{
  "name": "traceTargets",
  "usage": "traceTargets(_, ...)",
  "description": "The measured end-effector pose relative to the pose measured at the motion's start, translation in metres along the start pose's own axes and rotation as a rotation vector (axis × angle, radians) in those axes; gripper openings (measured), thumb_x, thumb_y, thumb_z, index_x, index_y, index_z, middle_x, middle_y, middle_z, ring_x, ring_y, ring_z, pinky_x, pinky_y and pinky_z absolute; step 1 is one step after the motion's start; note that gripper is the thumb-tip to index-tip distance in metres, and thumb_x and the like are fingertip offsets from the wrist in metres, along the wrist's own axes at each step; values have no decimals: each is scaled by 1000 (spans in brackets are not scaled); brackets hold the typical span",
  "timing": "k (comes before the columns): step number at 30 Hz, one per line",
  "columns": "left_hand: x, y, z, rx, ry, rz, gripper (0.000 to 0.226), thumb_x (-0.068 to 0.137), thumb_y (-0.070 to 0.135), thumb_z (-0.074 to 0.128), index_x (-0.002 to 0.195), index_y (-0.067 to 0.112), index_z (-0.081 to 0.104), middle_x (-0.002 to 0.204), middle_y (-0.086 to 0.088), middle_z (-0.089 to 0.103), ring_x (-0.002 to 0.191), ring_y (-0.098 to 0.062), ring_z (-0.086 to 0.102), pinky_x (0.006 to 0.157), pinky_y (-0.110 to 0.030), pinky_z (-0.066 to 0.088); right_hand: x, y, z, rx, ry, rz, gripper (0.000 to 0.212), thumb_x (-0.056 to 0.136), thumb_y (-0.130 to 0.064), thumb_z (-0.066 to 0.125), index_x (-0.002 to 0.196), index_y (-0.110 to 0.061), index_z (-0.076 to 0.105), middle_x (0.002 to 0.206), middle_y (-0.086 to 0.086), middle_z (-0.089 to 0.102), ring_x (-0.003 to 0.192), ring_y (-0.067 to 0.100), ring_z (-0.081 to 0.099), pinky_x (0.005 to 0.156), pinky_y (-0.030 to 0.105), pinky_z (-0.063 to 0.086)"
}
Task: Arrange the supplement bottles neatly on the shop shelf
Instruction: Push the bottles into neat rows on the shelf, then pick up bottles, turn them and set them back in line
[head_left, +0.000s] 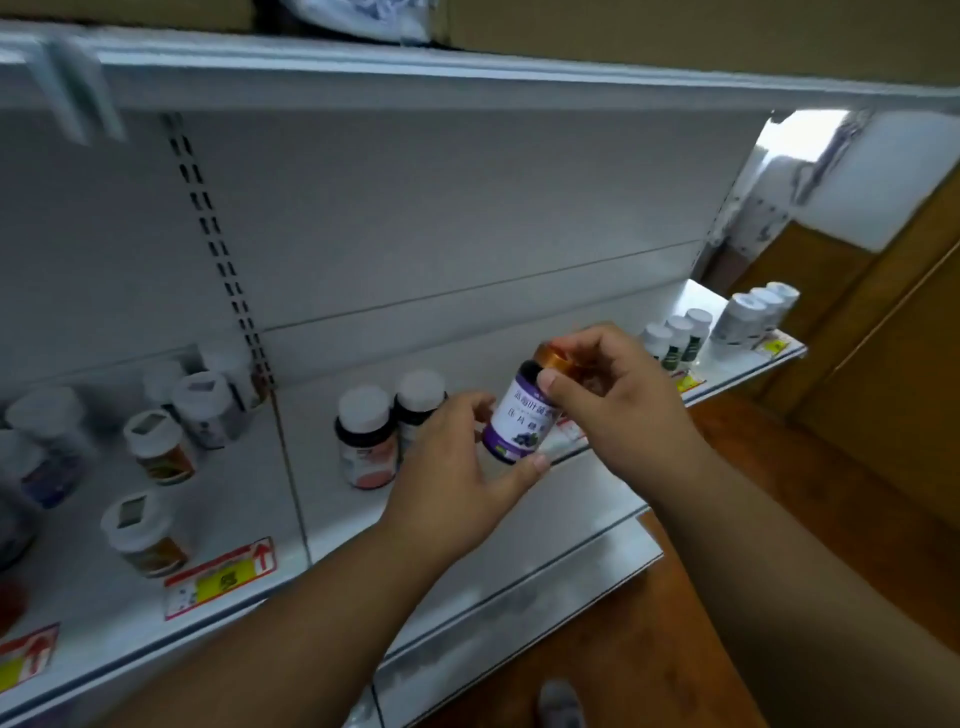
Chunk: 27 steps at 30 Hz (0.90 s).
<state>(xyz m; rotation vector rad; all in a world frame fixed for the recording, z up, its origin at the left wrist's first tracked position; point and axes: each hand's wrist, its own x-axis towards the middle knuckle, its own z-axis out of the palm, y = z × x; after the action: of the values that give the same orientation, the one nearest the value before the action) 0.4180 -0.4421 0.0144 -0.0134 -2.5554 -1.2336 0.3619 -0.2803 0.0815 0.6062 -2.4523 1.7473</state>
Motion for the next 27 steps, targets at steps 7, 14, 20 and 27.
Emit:
traceTargets(7, 74, 24, 79, 211, 366, 137, 33, 82, 31, 65, 111, 17, 56, 107, 0, 55, 99, -16, 51, 85, -31, 44, 124, 56, -63, -136, -2, -181, 17, 83, -28, 69, 94, -37, 59, 93, -23, 65, 89, -7, 61, 71, 15, 51)
traceTargets(14, 114, 28, 120, 489, 286, 85, 34, 75, 12, 69, 109, 14, 67, 106, -5, 64, 93, -29, 57, 81, -38, 48, 205, 100, -63, -315, -351, -250, 17, 82, -30, 69, 89, -34, 54, 94, -19, 61, 88, -10, 57, 61, 10, 43)
traceTargets(20, 119, 18, 124, 552, 290, 111, 33, 74, -1, 72, 106, 5, 72, 103, -11, 69, 82, -33, 64, 72, -40, 53, 218, 126, -40, -388, -668, -321, 20, 78, -27, 74, 86, -22, 57, 90, -4, 63, 84, 11, 60, 75, 32, 50)
traceTargets(27, 118, 17, 131, 510, 300, 87, 32, 75, 0, 73, 107, 6, 71, 107, -10, 68, 85, -32, 65, 74, -40, 54, 221, 139, -31, -398, -801, -315, 15, 84, -28, 71, 88, -16, 61, 88, -2, 64, 81, 10, 58, 75, 33, 48)
